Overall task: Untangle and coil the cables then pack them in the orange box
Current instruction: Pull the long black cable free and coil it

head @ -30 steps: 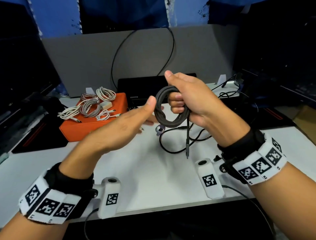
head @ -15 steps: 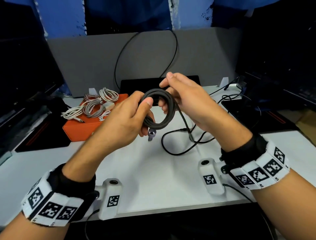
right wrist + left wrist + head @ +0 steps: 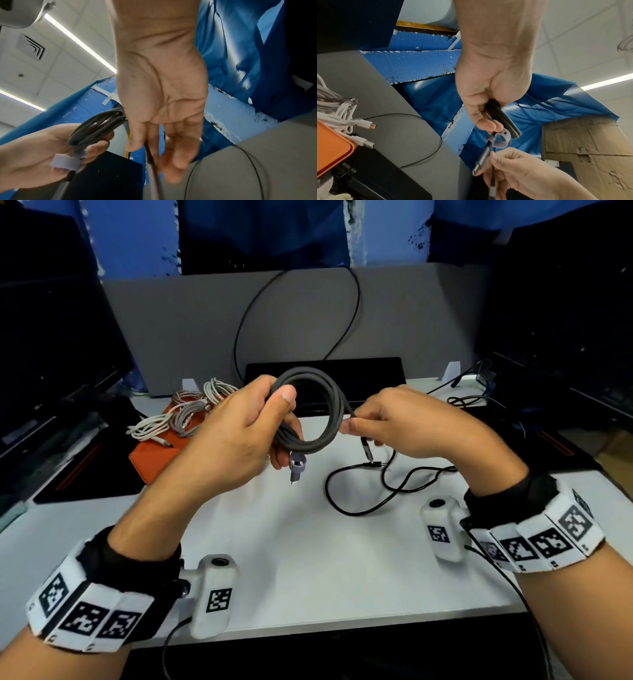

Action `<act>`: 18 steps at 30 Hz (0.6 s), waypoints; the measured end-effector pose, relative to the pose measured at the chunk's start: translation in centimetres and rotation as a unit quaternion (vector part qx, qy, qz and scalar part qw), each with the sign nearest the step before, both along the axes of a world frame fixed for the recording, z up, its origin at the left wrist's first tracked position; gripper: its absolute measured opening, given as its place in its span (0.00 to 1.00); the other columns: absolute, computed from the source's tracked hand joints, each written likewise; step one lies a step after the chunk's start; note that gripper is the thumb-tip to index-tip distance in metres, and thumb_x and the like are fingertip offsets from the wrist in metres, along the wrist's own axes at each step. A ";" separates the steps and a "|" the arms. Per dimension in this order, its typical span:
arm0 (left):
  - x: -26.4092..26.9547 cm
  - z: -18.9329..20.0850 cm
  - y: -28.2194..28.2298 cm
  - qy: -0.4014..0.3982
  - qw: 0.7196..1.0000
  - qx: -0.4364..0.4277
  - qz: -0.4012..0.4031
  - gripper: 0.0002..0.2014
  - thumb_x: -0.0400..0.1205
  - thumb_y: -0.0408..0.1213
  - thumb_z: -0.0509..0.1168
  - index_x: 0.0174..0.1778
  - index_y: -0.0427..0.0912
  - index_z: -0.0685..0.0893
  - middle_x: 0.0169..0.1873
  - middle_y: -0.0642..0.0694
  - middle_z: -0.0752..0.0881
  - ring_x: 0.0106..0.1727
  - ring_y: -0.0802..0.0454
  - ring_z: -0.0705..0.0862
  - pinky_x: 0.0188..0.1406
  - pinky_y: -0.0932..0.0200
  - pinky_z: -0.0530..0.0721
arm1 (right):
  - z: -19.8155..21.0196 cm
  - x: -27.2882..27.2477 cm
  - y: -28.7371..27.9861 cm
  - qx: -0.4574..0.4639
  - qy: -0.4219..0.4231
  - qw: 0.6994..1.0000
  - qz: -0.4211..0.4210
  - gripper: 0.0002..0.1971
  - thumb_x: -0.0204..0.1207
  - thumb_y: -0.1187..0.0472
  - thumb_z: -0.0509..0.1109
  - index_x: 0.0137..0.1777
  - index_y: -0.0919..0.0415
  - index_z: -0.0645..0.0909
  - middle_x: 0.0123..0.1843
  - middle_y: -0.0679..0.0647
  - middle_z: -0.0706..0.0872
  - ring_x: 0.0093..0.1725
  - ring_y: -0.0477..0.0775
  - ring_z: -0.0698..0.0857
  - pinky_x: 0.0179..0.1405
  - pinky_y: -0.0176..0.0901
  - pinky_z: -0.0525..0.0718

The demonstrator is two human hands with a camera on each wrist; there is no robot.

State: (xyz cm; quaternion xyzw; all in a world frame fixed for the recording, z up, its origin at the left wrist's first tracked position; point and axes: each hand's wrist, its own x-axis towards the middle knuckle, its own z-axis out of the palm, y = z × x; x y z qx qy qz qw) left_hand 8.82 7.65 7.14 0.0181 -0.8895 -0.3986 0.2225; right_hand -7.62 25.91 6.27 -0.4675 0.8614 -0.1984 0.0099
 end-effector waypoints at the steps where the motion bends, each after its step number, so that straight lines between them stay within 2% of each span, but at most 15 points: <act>1: 0.0 0.0 0.1 0.000 1.000 -0.006 0.003 0.17 0.93 0.49 0.52 0.50 0.39 0.75 0.37 0.44 0.91 0.33 0.39 0.91 0.40 0.29 0.88 | -0.1 -0.1 -0.2 -0.049 -0.045 0.998 0.000 0.28 0.84 0.39 0.67 0.35 0.64 0.81 0.32 0.57 0.87 0.33 0.56 0.89 0.36 0.49 0.85; 2: 0.0 0.1 0.2 0.000 1.000 -0.012 0.005 0.17 0.94 0.49 0.52 0.50 0.38 0.75 0.37 0.45 0.92 0.33 0.40 0.91 0.41 0.31 0.88 | -0.3 -0.1 -0.6 -0.121 -0.106 0.987 0.002 0.23 0.86 0.46 0.70 0.36 0.65 0.83 0.31 0.55 0.90 0.32 0.54 0.91 0.35 0.46 0.87; 4: 0.0 0.1 0.3 -0.001 1.000 -0.021 0.006 0.17 0.94 0.48 0.52 0.51 0.37 0.76 0.37 0.45 0.92 0.33 0.42 0.91 0.41 0.34 0.89 | -0.4 0.0 -1.3 -0.272 -0.237 0.933 0.005 0.17 0.87 0.57 0.71 0.39 0.68 0.85 0.32 0.58 0.91 0.32 0.56 0.93 0.34 0.44 0.90; 5: -0.1 0.2 0.4 -0.001 1.000 -0.027 0.007 0.17 0.94 0.47 0.52 0.51 0.37 0.76 0.37 0.46 0.92 0.32 0.43 0.91 0.41 0.37 0.89 | -0.5 0.2 -1.6 -0.328 -0.284 0.901 0.002 0.14 0.87 0.60 0.72 0.41 0.67 0.85 0.32 0.58 0.91 0.32 0.55 0.93 0.34 0.42 0.90; 7: -0.2 0.1 0.7 0.001 0.999 -0.038 0.010 0.16 0.93 0.46 0.53 0.51 0.37 0.77 0.37 0.46 0.92 0.31 0.47 0.91 0.40 0.44 0.89 | -0.7 0.7 -2.2 -0.382 -0.362 0.850 0.003 0.12 0.87 0.60 0.71 0.43 0.66 0.85 0.37 0.60 0.91 0.34 0.54 0.91 0.35 0.39 0.90; 9: -0.4 -0.1 1.0 0.007 0.998 -0.054 0.023 0.16 0.93 0.45 0.53 0.50 0.37 0.78 0.34 0.46 0.91 0.32 0.54 0.90 0.34 0.60 0.87 | -1.1 1.4 -2.8 -0.383 -0.433 0.816 0.025 0.14 0.88 0.57 0.67 0.49 0.68 0.85 0.44 0.65 0.89 0.37 0.56 0.90 0.37 0.40 0.90; 10: -0.4 -0.2 1.2 0.014 0.997 -0.068 0.038 0.16 0.93 0.45 0.54 0.50 0.36 0.78 0.32 0.47 0.89 0.32 0.60 0.89 0.33 0.67 0.84 | -1.4 1.9 -3.2 -0.379 -0.465 0.800 0.031 0.17 0.90 0.54 0.65 0.49 0.67 0.85 0.43 0.63 0.89 0.37 0.55 0.90 0.39 0.41 0.90; 12: -0.6 -0.3 1.4 0.027 0.993 -0.092 0.069 0.16 0.93 0.43 0.54 0.50 0.36 0.78 0.31 0.51 0.86 0.34 0.68 0.86 0.33 0.76 0.78 | -1.9 3.0 -3.8 -0.368 -0.516 0.772 0.039 0.23 0.92 0.48 0.59 0.42 0.62 0.84 0.37 0.57 0.89 0.38 0.54 0.90 0.48 0.47 0.91; 14: -0.7 -0.4 1.3 0.028 0.990 -0.105 0.089 0.16 0.93 0.42 0.53 0.50 0.35 0.78 0.31 0.52 0.84 0.34 0.72 0.84 0.33 0.78 0.76 | -2.6 3.7 -4.5 -0.362 -0.556 0.746 0.062 0.28 0.93 0.45 0.55 0.36 0.60 0.81 0.40 0.58 0.87 0.43 0.56 0.88 0.66 0.60 0.88; 15: -0.8 -0.5 1.1 0.027 0.989 -0.110 0.095 0.16 0.93 0.43 0.53 0.49 0.35 0.78 0.30 0.51 0.84 0.34 0.73 0.83 0.33 0.78 0.76 | -2.8 3.8 -4.7 -0.360 -0.574 0.732 0.075 0.30 0.93 0.43 0.53 0.35 0.60 0.79 0.42 0.59 0.86 0.46 0.58 0.87 0.71 0.65 0.84; 17: -0.9 -0.6 0.9 0.025 0.987 -0.116 0.106 0.16 0.93 0.44 0.53 0.49 0.36 0.78 0.30 0.50 0.84 0.33 0.73 0.83 0.33 0.78 0.76 | -3.0 3.9 -4.9 -0.345 -0.593 0.720 0.102 0.36 0.90 0.32 0.47 0.33 0.61 0.76 0.45 0.62 0.83 0.50 0.64 0.84 0.69 0.68 0.80; 18: -1.0 -0.6 0.8 0.025 0.987 -0.117 0.111 0.16 0.93 0.44 0.53 0.48 0.36 0.77 0.30 0.50 0.84 0.33 0.72 0.83 0.32 0.77 0.76 | -3.0 3.8 -4.8 -0.333 -0.590 0.727 0.114 0.38 0.86 0.28 0.46 0.33 0.60 0.76 0.45 0.63 0.82 0.52 0.66 0.82 0.68 0.71 0.78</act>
